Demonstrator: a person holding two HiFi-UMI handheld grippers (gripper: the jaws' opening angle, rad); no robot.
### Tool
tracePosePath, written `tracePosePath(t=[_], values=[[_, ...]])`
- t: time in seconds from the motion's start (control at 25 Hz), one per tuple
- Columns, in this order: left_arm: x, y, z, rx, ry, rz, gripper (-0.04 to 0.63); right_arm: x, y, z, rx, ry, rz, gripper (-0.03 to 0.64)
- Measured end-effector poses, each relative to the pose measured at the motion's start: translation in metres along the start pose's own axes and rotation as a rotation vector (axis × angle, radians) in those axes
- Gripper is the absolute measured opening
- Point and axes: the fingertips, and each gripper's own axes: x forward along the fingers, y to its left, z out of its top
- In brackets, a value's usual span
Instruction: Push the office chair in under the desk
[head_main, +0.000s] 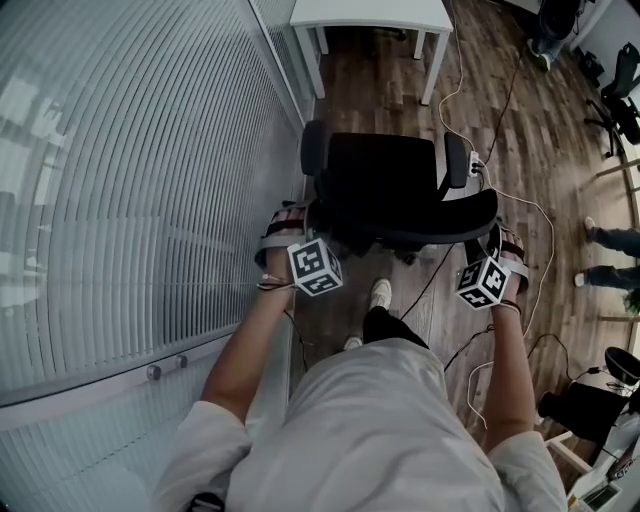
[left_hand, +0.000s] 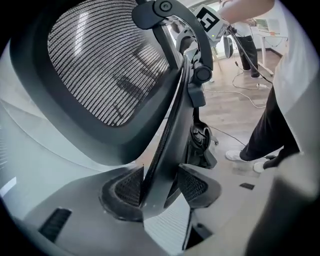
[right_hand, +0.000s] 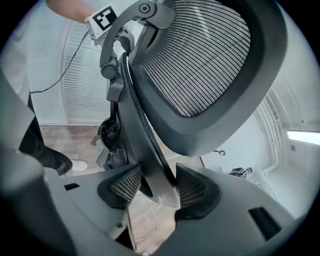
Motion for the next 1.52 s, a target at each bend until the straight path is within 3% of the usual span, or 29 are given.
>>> tracePosePath(t=[0.56,1.52], values=[[0.037,0.032,0.012,-0.018,0.066,0.010,0.225,0.037,-0.039,0.006,-0.016,-0.070,0.002,0.231],[0.114,0.107,0.016,-0.027,0.137,0.049,0.225,0.129,-0.109,0.027,-0.050,-0.096,0.000,0.230]])
